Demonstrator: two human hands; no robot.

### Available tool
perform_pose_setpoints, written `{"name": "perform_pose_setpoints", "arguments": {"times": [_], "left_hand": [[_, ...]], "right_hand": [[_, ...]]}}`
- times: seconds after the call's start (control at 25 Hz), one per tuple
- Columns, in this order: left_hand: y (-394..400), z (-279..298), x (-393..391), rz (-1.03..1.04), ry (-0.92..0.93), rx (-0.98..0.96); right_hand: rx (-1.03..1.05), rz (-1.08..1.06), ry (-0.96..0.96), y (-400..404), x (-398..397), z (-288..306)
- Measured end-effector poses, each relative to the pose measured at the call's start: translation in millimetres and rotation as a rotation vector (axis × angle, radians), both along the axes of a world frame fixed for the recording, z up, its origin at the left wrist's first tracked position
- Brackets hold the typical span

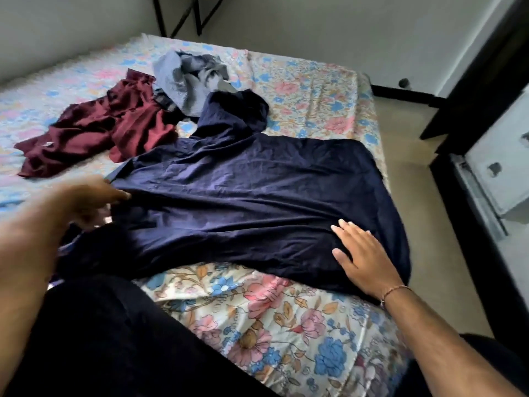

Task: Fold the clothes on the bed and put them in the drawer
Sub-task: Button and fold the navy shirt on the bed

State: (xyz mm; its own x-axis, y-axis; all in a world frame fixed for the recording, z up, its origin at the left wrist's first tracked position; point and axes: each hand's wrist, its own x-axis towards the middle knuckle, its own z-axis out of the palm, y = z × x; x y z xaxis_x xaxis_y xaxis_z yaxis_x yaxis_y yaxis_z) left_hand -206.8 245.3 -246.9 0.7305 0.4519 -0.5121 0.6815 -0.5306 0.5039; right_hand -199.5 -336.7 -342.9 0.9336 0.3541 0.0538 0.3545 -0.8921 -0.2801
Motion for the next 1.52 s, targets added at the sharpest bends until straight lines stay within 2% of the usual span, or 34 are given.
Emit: {"name": "perform_pose_setpoints", "arguments": {"times": [0.08,0.12,0.2,0.28,0.36,0.44,0.48,0.52,0.6,0.64,0.72,0.76,0.84,0.96,1.08,1.16,1.24,1.36,1.44,1.52], "left_hand": [[4,-23,10,0.228,0.003,-0.016],[3,-39,15,0.262,0.003,0.011],[-2,-59,15,0.212,0.064,0.180],[-6,-59,13,0.182,-0.027,0.322],[-6,-49,10,0.227,-0.139,0.393],[-5,-36,5,0.309,-0.201,0.350],[-8,-31,1,0.355,-0.240,0.296],[-8,-29,-2,0.412,-0.275,0.217],[-7,-27,-7,0.442,-0.283,0.072],[-11,-26,-13,0.420,-0.249,0.001],[-25,-27,-20,0.332,-0.125,-0.119],[-25,-23,-27,0.268,-0.089,-0.095],[-31,-24,-28,0.162,-0.075,0.084],[-10,-17,-35,0.173,-0.083,0.263],[1,-22,-35,0.126,-0.032,0.330],[0,-21,-38,0.129,-0.033,0.364],[0,-19,-38,0.143,-0.055,0.411],[-4,-17,-39,0.125,-0.042,0.166],[-14,-12,-47,-0.026,0.052,0.154],[-32,5,-69,-0.283,0.147,0.365]], "right_hand": [[-0.018,0.061,0.040,-14,-7,4],[-0.025,0.109,0.071,-19,-12,7],[-0.053,0.186,0.136,-27,-22,10],[-0.020,0.174,0.159,-34,-29,12],[0.112,-0.002,0.071,-38,-39,14],[0.201,-0.364,-0.092,-41,-48,13],[0.248,-0.571,-0.100,-43,-55,14],[0.346,-0.735,-0.036,-46,-61,13],[0.634,-0.918,0.177,-50,-68,14],[0.736,-0.939,0.230,-53,-69,15],[0.758,-0.928,0.183,-63,-75,20],[0.756,-0.913,0.158,-61,-75,21],[0.802,-0.914,0.163,-70,-73,19],[0.951,-0.940,0.316,-67,-64,10],[1.051,-0.993,0.383,-67,-68,13],[1.070,-1.019,0.369,-68,-75,17],[0.983,-1.069,0.260,-71,-78,18],[0.856,-0.984,0.258,-69,-85,24],[0.890,-0.931,0.339,-73,-87,20],[0.953,-0.940,0.390,-81,-88,17]]}}
